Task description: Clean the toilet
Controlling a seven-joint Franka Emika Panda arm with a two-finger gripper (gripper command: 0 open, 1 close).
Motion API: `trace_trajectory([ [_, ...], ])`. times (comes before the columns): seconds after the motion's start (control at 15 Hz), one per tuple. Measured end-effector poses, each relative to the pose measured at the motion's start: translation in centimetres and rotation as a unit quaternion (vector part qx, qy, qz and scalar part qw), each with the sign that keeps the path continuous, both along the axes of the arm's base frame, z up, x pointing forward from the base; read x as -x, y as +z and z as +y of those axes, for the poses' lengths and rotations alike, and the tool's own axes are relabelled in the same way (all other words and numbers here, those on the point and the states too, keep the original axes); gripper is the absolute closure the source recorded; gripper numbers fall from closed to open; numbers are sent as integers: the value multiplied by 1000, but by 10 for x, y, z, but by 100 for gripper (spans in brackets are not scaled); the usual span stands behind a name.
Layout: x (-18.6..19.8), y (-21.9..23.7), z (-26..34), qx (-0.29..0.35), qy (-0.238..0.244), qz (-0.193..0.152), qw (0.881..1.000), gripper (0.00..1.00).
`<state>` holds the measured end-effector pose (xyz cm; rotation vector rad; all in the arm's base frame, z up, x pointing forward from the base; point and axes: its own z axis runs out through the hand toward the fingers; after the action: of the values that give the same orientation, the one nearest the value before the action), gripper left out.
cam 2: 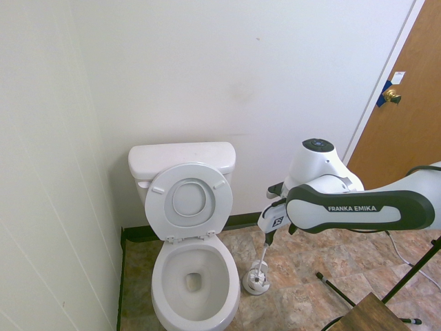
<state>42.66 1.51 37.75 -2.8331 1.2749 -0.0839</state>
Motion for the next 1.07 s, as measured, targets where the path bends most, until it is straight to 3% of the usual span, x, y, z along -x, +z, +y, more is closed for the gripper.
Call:
trace_trajectory([
  [0.2, -5, -2, -3, -1, -13, -1, 1000, 0],
  [0.47, -42, -16, -54, -6, -114, -10, 993, 0],
  [0.67, -86, -57, -94, 9, -183, 1, 983, 0],
  [0.87, -139, -141, -127, 11, -228, 30, 973, 0],
  [1.07, -158, -147, -131, 2, -252, 29, 967, 0],
])
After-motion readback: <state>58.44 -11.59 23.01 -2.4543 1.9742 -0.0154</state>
